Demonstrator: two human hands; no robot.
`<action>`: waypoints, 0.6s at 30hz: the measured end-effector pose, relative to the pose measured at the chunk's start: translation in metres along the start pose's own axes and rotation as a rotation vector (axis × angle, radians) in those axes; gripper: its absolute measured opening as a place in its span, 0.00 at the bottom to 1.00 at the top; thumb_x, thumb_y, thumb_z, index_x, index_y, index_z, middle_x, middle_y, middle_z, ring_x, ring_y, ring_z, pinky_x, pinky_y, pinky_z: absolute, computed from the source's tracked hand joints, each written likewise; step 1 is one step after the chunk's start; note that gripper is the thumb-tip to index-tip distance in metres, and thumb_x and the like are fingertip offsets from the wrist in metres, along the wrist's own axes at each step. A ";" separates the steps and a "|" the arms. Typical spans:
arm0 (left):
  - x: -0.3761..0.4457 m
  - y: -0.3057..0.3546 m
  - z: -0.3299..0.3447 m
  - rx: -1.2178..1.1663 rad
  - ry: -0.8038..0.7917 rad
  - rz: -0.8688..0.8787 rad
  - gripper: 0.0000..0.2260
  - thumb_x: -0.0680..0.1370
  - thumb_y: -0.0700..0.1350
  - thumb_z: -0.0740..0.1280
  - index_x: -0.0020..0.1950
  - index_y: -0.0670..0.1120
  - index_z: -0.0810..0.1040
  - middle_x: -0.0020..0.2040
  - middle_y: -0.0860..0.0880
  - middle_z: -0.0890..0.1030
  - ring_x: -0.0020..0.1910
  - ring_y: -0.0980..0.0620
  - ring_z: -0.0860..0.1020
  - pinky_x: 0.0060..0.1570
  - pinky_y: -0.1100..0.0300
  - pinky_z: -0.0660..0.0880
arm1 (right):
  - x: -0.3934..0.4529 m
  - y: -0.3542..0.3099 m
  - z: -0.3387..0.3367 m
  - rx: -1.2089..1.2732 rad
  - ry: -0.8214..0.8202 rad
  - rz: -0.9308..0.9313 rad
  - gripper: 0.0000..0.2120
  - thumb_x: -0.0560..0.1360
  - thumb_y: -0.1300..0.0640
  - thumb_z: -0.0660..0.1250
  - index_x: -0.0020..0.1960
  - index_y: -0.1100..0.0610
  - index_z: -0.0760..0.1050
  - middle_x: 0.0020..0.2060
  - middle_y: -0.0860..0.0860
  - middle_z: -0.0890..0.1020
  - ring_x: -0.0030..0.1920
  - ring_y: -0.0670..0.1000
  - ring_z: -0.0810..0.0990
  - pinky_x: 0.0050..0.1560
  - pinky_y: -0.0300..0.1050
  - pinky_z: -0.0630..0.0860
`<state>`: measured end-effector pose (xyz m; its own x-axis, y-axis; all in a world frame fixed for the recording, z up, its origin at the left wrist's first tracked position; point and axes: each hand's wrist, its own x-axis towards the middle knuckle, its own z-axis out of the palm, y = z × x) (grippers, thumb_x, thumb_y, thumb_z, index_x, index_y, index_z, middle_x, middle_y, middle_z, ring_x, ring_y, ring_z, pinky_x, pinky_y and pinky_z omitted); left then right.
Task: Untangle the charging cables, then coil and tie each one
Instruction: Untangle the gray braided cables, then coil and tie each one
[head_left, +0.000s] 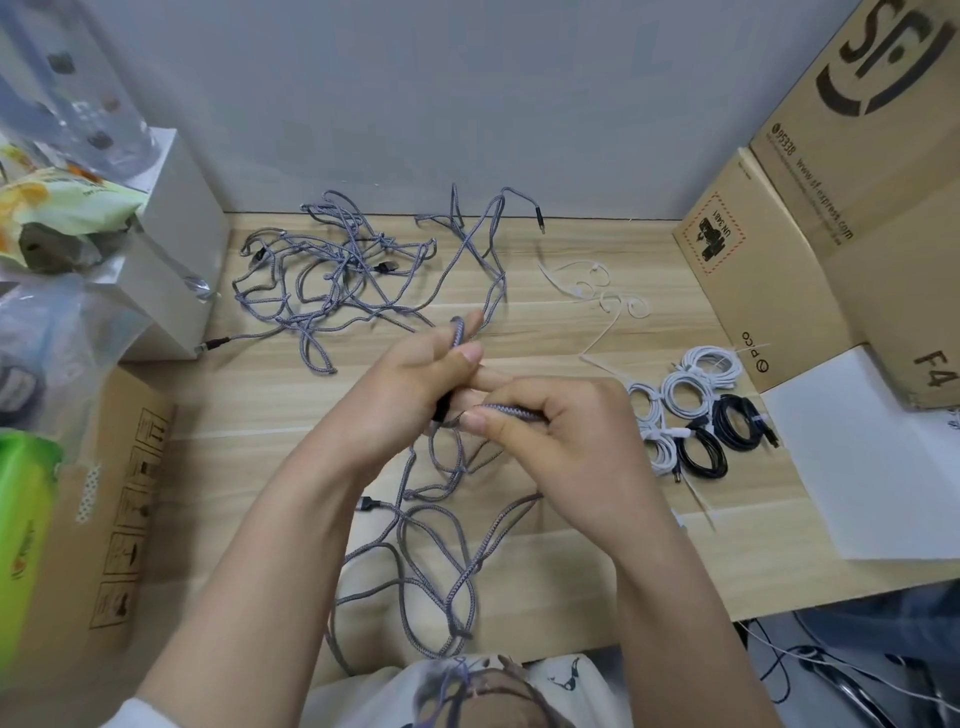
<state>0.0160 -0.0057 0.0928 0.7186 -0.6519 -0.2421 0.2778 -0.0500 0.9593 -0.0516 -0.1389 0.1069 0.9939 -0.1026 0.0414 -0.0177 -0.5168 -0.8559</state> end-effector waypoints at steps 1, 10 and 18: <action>-0.005 -0.001 0.000 0.059 -0.052 0.019 0.18 0.82 0.39 0.54 0.71 0.36 0.62 0.28 0.53 0.81 0.28 0.66 0.75 0.25 0.72 0.66 | 0.000 0.000 -0.001 0.013 0.031 -0.021 0.08 0.68 0.49 0.69 0.41 0.52 0.83 0.38 0.43 0.85 0.41 0.49 0.84 0.44 0.54 0.78; -0.007 0.003 0.007 -0.061 -0.169 -0.007 0.17 0.78 0.51 0.54 0.36 0.47 0.78 0.22 0.55 0.62 0.23 0.57 0.57 0.25 0.67 0.58 | 0.002 -0.008 -0.006 0.103 0.294 -0.237 0.07 0.59 0.59 0.78 0.33 0.53 0.81 0.25 0.45 0.77 0.26 0.43 0.70 0.31 0.34 0.65; 0.003 0.002 -0.001 -0.721 -0.594 -0.044 0.12 0.78 0.54 0.62 0.37 0.50 0.74 0.25 0.56 0.58 0.23 0.56 0.55 0.23 0.67 0.58 | 0.015 0.003 0.007 0.830 0.134 0.226 0.14 0.67 0.48 0.66 0.43 0.59 0.79 0.22 0.45 0.64 0.20 0.41 0.56 0.19 0.33 0.55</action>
<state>0.0198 -0.0070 0.0934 0.3098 -0.9504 0.0281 0.7685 0.2677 0.5812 -0.0362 -0.1361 0.1017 0.9540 -0.2544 -0.1588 -0.0752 0.3097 -0.9479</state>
